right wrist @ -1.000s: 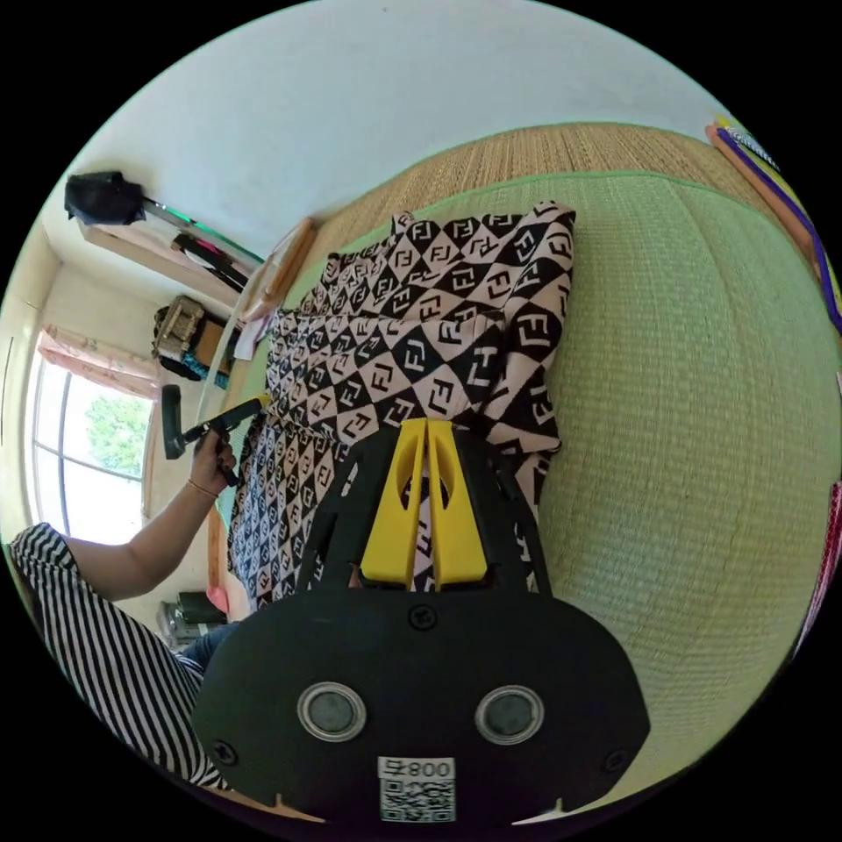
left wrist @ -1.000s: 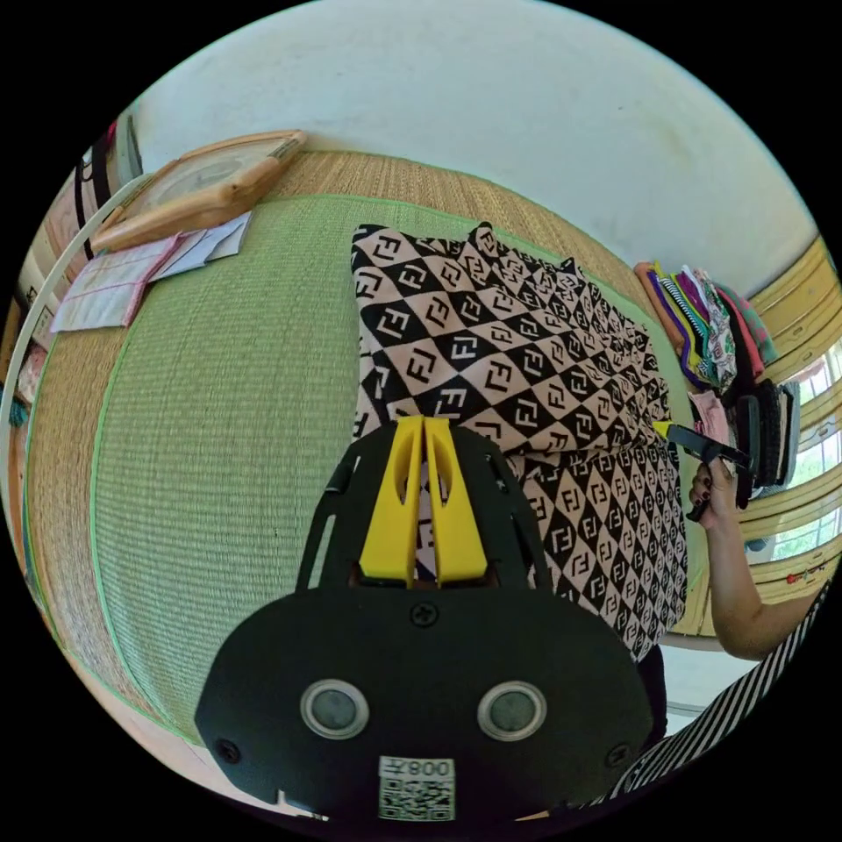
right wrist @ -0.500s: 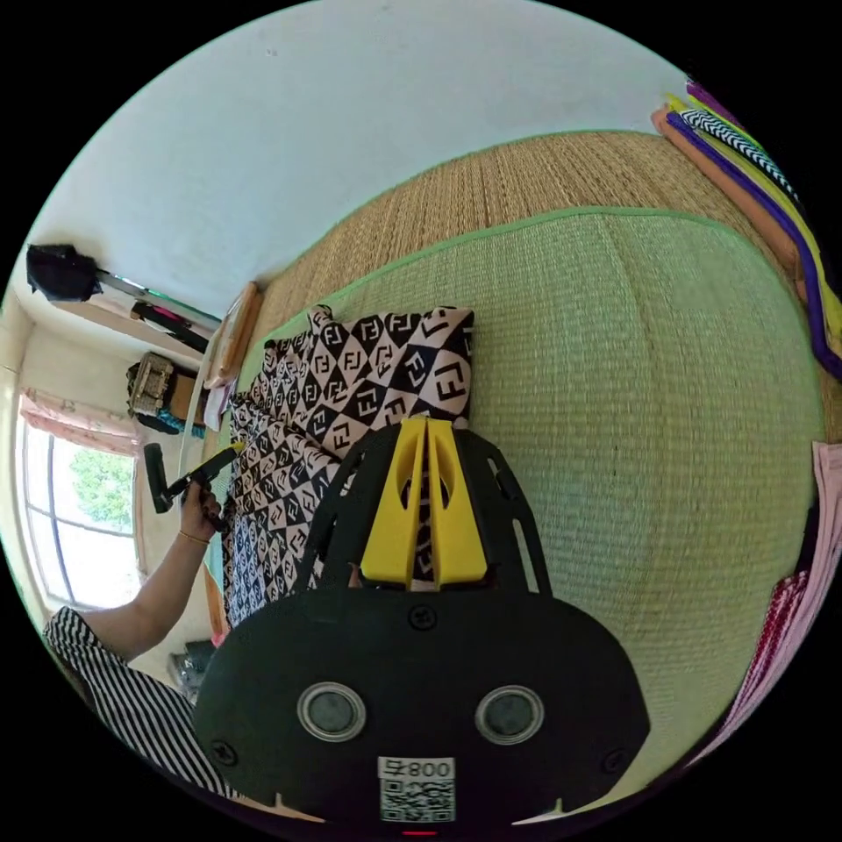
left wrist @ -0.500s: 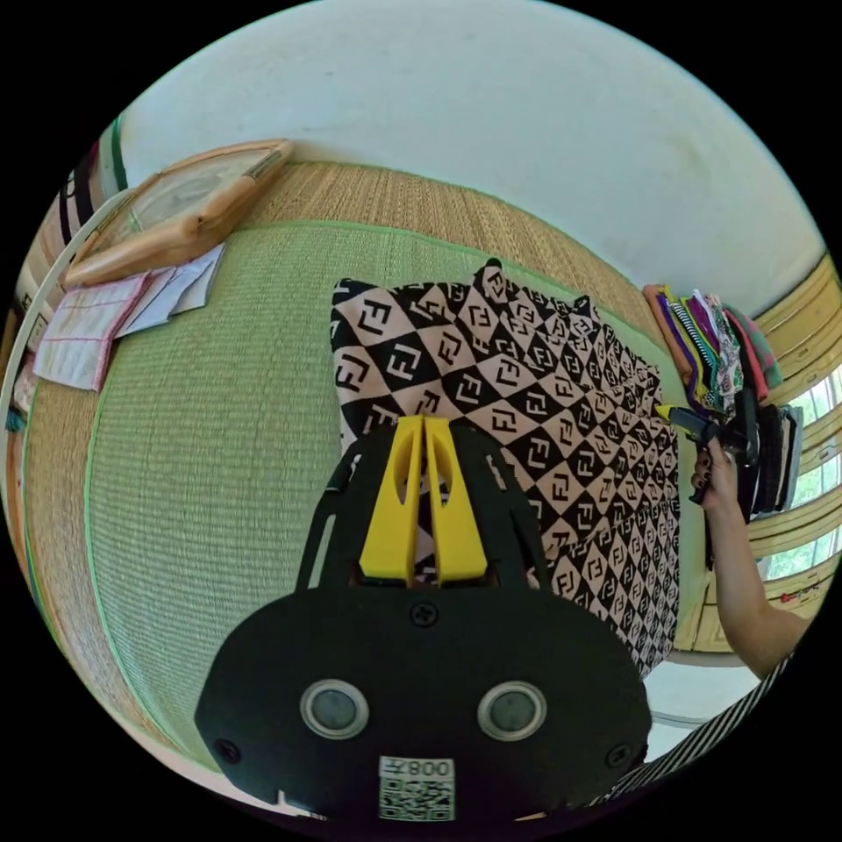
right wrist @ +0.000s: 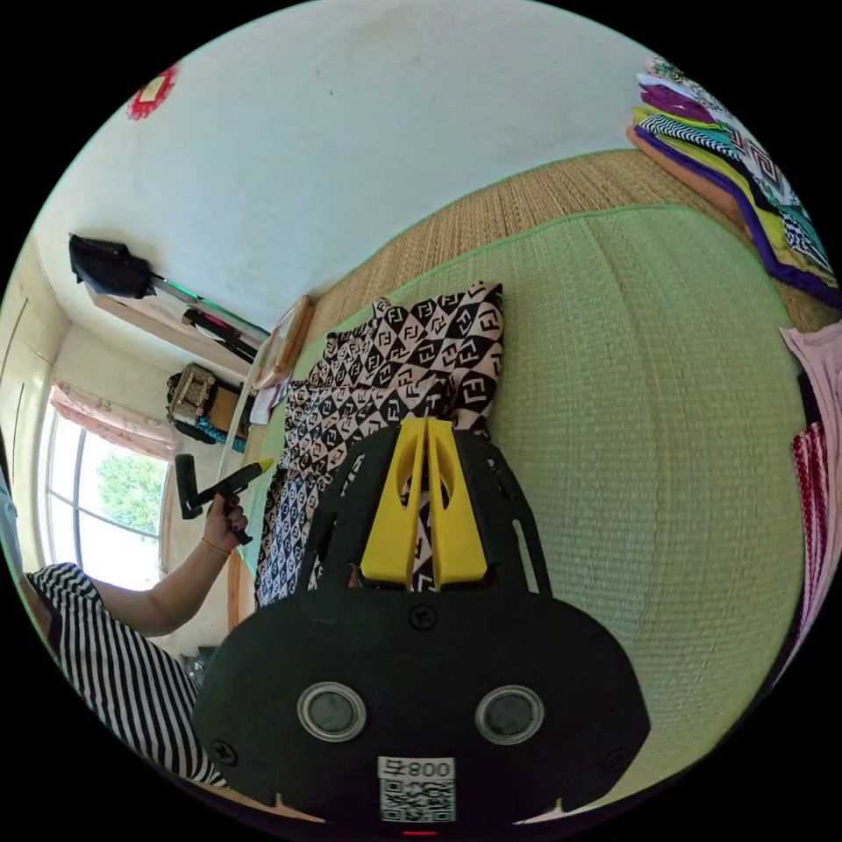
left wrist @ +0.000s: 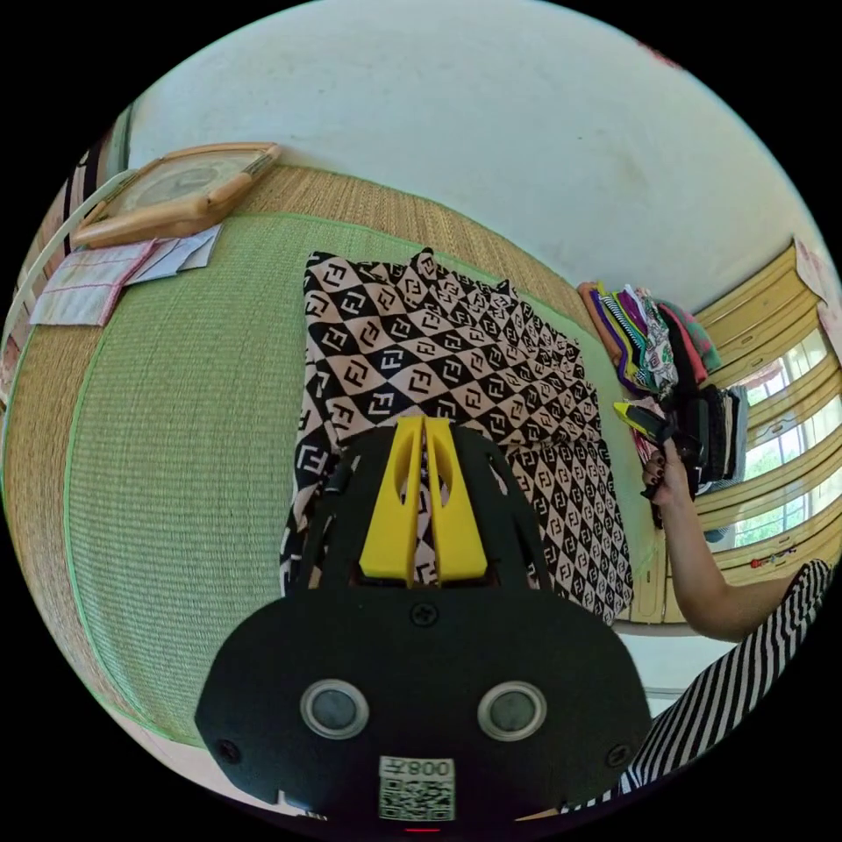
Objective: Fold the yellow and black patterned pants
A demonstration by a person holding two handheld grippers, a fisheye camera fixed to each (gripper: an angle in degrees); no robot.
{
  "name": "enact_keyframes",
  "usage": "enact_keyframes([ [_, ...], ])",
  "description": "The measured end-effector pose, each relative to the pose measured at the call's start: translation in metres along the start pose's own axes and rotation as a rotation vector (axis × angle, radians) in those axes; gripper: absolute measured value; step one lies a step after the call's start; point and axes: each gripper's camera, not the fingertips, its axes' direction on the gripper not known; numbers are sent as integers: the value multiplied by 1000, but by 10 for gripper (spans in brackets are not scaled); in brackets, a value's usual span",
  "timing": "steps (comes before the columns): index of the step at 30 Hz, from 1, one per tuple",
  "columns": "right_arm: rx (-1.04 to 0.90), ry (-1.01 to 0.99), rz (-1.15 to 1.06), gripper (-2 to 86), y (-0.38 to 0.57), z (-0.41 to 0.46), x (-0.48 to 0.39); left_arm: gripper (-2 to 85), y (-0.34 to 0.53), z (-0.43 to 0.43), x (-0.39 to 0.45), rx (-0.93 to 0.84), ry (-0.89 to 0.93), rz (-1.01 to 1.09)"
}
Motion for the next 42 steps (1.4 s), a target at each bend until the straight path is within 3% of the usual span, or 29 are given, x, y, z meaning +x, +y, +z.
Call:
enact_keyframes([
  [5, -92, -102, -17, 64, 42, 13, 3, 26, 15, 25, 40, -68, 118, 103],
  [11, -91, -37, -95, 93, 56, 16, 3, 70, -33, 88, 121, -139, 253, 344],
  [20, -28, -55, -125, 97, 76, 17, 19, 80, -120, 214, 243, -290, 198, 704],
  [25, 19, -104, -139, 92, 84, 12, 28, 38, -132, 268, 264, -425, 167, 763],
  [35, 56, -205, -322, 78, 97, -6, 25, 15, -140, 235, 270, -332, 354, 725],
  [42, 6, -200, -383, 65, 99, -8, 25, 13, -144, 231, 285, -358, 421, 766],
])
